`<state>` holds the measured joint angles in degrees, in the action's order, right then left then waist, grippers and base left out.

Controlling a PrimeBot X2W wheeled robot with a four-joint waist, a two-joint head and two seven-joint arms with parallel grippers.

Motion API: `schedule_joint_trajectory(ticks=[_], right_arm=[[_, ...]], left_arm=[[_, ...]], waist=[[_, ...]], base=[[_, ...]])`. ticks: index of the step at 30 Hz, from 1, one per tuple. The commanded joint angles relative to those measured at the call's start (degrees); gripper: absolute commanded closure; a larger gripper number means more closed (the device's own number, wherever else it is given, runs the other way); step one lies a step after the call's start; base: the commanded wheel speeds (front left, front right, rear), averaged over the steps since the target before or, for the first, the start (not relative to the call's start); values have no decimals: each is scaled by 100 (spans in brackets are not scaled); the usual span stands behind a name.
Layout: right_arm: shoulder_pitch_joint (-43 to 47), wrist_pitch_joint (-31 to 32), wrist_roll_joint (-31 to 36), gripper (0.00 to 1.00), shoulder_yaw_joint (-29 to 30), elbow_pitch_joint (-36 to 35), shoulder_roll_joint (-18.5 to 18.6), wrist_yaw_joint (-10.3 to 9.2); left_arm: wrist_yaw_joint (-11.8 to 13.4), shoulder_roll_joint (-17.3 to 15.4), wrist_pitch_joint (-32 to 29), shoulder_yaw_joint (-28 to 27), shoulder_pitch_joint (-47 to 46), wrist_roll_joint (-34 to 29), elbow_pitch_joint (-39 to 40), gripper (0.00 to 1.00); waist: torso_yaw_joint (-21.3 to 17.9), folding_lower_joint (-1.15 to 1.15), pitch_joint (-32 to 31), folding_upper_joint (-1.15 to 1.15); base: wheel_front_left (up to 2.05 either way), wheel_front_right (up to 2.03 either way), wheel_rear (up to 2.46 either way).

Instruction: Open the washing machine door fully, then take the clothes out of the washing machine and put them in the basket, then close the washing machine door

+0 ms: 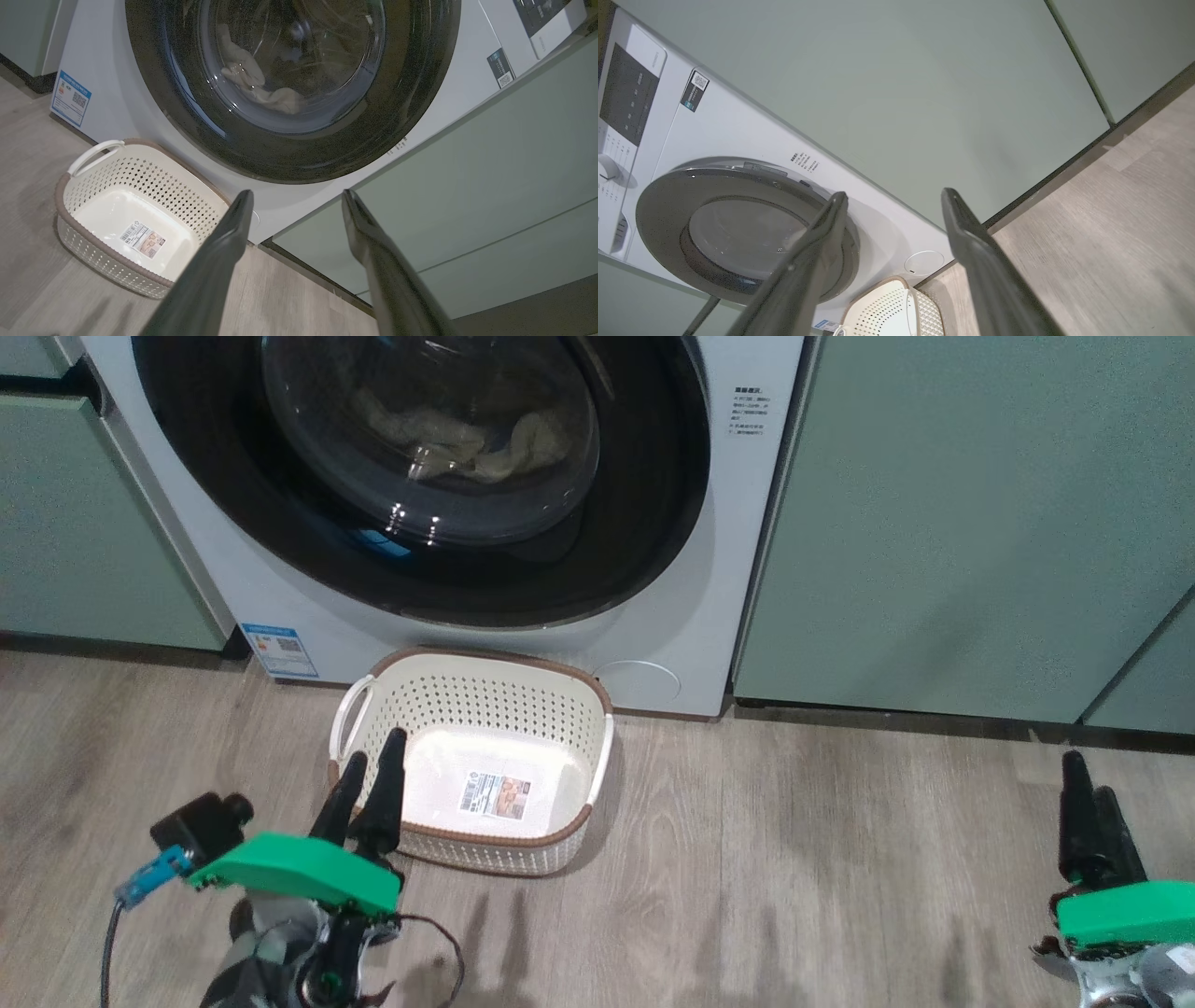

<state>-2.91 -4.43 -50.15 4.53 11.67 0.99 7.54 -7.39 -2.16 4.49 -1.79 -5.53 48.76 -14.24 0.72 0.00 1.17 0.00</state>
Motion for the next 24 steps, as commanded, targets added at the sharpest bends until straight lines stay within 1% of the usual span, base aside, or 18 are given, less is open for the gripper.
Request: schedule_joint_trajectory(ticks=[1, 10, 17, 18, 24], right_arm=[[-397, -85, 312, 0, -98, -273, 109, -3], [-448, -238, 1312, 0, -192, -344, 122, -3], [-511, -356, 1977, 0, -239, -402, 131, -4], [-511, -356, 1977, 0, -239, -402, 131, -4], [-589, -457, 2560, 0, -278, -459, 140, -4]], left_arm=[[-5, -69, 82, -135, -406, -296, 246, 0], [40, -65, 234, -149, -510, -1142, 266, 0], [185, -146, 352, 11, -608, -1932, 277, 0], [185, -146, 352, 11, -608, -1932, 277, 0], [330, -231, 453, 139, -715, -2428, 309, 0]], waist=[[0, 0, 1, 0], [6, 0, 2, 0], [10, 0, 12, 0], [10, 0, 12, 0], [11, 0, 6, 0]], base=[[0, 0, 0], [0, 0, 0], [0, 0, 0], [0, 0, 0], [0, 0, 0]])
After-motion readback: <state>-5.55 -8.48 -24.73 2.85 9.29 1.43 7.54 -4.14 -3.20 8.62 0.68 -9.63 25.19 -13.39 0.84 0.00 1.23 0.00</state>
